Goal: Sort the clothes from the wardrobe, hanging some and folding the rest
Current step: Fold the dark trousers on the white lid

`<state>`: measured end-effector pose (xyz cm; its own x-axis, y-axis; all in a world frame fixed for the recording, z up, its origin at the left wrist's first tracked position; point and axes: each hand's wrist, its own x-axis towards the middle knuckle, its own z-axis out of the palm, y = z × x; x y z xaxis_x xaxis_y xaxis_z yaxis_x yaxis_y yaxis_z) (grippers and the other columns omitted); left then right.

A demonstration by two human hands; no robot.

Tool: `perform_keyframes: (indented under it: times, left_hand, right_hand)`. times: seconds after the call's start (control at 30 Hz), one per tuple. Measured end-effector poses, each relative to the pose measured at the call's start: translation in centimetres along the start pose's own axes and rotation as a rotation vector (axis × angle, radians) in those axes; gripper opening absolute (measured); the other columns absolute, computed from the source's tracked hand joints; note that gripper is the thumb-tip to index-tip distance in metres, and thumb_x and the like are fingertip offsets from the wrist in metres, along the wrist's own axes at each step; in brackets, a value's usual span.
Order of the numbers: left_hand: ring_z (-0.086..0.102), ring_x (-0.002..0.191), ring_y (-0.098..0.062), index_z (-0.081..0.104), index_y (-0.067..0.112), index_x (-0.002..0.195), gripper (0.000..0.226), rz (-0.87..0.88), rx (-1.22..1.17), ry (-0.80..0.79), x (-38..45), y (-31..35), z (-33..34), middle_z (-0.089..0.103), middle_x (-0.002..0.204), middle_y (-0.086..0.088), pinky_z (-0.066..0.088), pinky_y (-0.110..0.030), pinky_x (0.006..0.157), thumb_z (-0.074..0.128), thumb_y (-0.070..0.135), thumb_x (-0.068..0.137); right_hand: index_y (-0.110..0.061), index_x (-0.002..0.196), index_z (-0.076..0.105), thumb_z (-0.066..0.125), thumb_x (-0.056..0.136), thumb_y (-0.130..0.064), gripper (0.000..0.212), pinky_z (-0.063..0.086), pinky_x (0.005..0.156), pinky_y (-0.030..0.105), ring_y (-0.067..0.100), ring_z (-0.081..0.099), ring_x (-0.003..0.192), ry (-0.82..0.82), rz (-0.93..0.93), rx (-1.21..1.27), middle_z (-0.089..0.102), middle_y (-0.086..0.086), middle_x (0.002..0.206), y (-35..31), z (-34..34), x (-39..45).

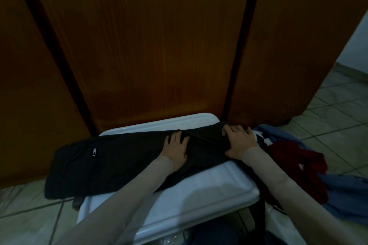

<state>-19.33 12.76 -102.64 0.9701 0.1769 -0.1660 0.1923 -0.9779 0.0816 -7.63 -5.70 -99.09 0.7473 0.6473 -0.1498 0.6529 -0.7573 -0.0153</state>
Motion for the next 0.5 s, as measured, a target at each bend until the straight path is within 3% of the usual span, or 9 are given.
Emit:
perform_keyframes:
  times: [0.1, 0.23, 0.33, 0.5]
  left_hand:
    - [0.009, 0.143, -0.029, 0.015, 0.015, 0.149, 0.064, 0.035, 0.002, 0.075, 0.6, 1.2, -0.6, 0.011, 0.154, -0.015, 0.008, -0.044, 0.118, 0.047, 0.013, 0.093]
    - [0.014, 0.142, -0.027, 0.018, 0.014, 0.148, 0.061, 0.030, -0.024, 0.161, 1.2, 2.4, -0.2, 0.016, 0.152, -0.013, 0.014, -0.041, 0.118, 0.046, 0.013, 0.094]
    - [0.004, 0.145, -0.027, 0.008, 0.015, 0.150, 0.063, 0.010, -0.019, 0.091, 1.3, 2.8, 0.4, 0.004, 0.156, -0.012, 0.010, -0.043, 0.118, 0.042, 0.018, 0.098]
    - [-0.009, 0.145, -0.025, -0.003, 0.019, 0.151, 0.066, -0.004, -0.098, -0.039, 1.4, 2.7, 0.3, -0.009, 0.158, -0.009, 0.005, -0.047, 0.118, 0.038, 0.021, 0.099]
  right_hand:
    - [-0.024, 0.118, 0.036, 0.070, 0.074, -0.035, 0.057, 0.033, 0.103, 0.040, 0.022, 0.040, 0.119, 0.030, -0.031, 0.084, 0.044, 0.003, 0.129, 1.2, -0.1, -1.4]
    - [-0.027, 0.105, 0.035, 0.070, 0.073, -0.033, 0.048, 0.034, 0.095, 0.035, 0.018, 0.040, 0.112, 0.139, -0.062, 0.089, 0.042, -0.002, 0.118, 2.4, -0.4, -3.1]
    - [-0.027, 0.093, 0.041, 0.065, 0.078, -0.037, 0.030, 0.032, 0.086, 0.031, 0.018, 0.040, 0.109, 0.142, -0.052, -0.020, 0.041, -0.001, 0.112, 3.8, -0.9, -4.0]
    - [-0.020, 0.106, 0.059, 0.060, 0.087, -0.029, 0.021, 0.043, 0.080, 0.030, 0.020, 0.054, 0.107, 0.170, 0.139, 0.010, 0.054, 0.001, 0.115, 6.7, -2.1, -3.7]
